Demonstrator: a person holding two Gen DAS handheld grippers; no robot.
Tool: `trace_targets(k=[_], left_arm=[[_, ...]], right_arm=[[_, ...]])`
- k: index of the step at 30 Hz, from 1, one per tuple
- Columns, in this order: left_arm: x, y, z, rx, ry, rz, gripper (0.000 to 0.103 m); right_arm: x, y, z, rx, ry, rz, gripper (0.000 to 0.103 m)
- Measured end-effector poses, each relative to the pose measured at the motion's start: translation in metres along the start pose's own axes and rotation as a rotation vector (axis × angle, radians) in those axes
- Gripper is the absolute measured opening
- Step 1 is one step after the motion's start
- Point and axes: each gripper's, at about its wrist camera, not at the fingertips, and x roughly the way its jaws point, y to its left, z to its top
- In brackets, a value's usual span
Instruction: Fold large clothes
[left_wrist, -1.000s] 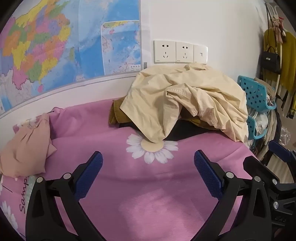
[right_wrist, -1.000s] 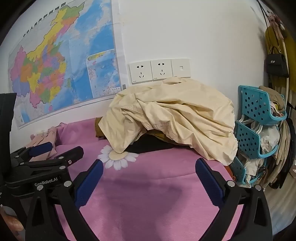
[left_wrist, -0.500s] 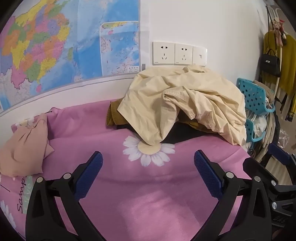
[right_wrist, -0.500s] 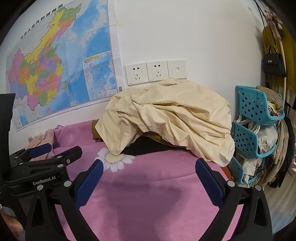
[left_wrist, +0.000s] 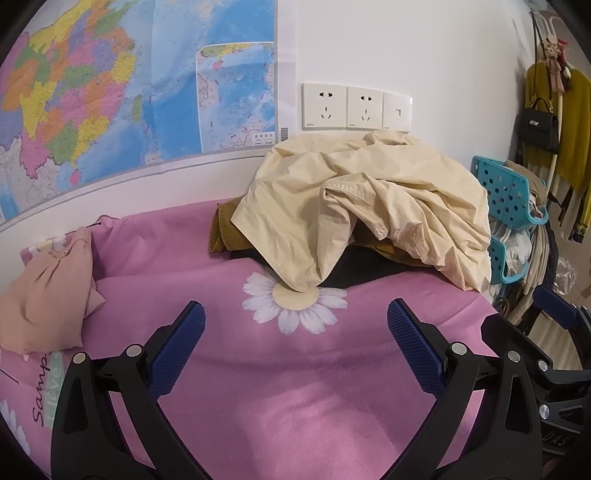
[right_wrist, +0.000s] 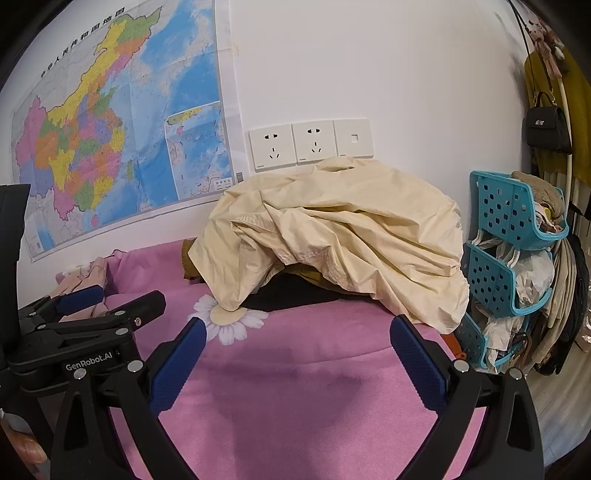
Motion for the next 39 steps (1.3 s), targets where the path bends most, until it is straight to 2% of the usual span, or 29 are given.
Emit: trace_targets(k=[39], left_arm=[[0.010, 0.002, 0.002, -0.014, 0.009, -0.015, 0.097]], right_arm=[[0.008, 0.002, 0.002, -0.008, -0.007, 0.003, 0.097]])
